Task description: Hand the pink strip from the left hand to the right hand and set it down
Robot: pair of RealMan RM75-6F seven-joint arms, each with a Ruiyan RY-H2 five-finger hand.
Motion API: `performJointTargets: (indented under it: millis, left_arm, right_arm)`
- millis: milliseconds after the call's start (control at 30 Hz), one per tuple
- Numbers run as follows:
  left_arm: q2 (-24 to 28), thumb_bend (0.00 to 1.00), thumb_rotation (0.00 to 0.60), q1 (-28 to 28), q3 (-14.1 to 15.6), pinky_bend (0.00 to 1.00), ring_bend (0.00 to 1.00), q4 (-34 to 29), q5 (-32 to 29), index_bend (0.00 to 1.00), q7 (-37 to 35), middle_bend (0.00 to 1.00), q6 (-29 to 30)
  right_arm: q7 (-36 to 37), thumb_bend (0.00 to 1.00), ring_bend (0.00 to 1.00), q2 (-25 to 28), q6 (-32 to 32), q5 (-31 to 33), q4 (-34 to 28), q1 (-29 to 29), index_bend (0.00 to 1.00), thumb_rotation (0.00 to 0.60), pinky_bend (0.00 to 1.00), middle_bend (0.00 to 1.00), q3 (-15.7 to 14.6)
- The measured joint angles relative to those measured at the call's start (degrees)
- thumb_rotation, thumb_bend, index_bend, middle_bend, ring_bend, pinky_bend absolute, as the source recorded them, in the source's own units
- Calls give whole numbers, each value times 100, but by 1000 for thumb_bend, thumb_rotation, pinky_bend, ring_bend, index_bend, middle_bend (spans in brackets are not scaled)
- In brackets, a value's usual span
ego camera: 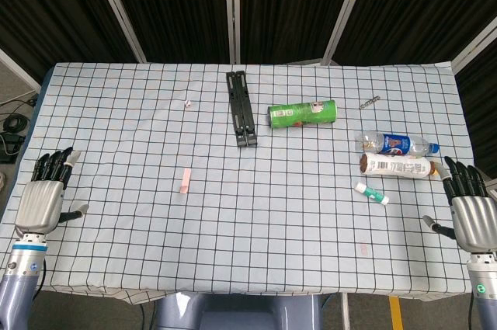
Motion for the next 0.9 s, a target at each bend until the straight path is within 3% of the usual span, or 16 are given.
performJointTargets:
  millis: [233, 367, 500, 600, 733, 900]
  left_arm:
    - [-115, 0, 600, 19, -29, 0, 0, 47, 164, 8, -21, 0, -325]
    - [-296, 5, 600, -153, -135, 0, 0, 55, 200, 135, -14, 0, -724]
    - [-560, 185, 600, -494, -380, 0, 0, 60, 64, 279, 212, 0, -1256]
    - [-874, 227, 600, -825, -640, 0, 0, 124, -196, 360, 546, 0, -1674]
    - [-1422, 228, 600, -1203, -927, 0, 0, 422, -521, 406, 973, 0, -2049]
    - [-1863, 268, 600, -1405, -1058, 0, 0, 823, -796, 434, 1223, 0, -2253]
  right_arm:
    - [-39, 0, 0, 88, -6, -41, -178, -61, 25, 600, 0, 0, 34]
    - [41, 0, 0, 127, -50, -28, -224, -74, 25, 600, 0, 0, 71]
    - [66, 0, 0, 148, -65, -21, -250, -79, 25, 600, 0, 0, 116]
    - [60, 0, 0, 151, -113, 6, -249, -84, 25, 600, 0, 0, 129]
    - [75, 0, 0, 151, -196, 74, -238, -90, 25, 600, 0, 0, 153]
    - [141, 0, 0, 145, -254, 105, -213, -94, 25, 600, 0, 0, 185]
